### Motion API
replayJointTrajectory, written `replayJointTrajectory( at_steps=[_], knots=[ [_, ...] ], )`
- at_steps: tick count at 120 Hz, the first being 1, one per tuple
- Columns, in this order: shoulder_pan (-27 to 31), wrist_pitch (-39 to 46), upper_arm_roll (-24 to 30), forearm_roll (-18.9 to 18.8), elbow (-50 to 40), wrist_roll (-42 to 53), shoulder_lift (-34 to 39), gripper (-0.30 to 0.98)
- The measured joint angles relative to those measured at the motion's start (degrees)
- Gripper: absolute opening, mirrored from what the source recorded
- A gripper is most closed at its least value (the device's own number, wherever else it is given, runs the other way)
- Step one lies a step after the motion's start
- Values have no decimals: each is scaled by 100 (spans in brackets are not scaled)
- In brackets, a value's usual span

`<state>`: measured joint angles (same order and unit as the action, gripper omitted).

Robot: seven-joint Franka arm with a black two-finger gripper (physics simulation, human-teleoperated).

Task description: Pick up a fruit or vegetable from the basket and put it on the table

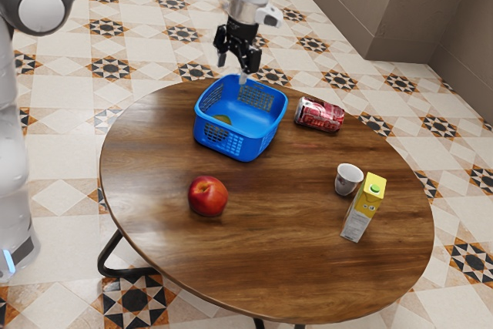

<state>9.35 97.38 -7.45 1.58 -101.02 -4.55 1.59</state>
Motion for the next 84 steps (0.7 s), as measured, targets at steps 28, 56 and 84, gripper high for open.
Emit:
replayJointTrajectory(
  at_steps=[28,56,84],
  knots=[
    [-2302,12,-18,-27,124,-60,-18,69],
    [-2264,11,655,-75,186,-96,5,68],
    [-751,10,817,-74,194,-118,-11,69]
  ],
)
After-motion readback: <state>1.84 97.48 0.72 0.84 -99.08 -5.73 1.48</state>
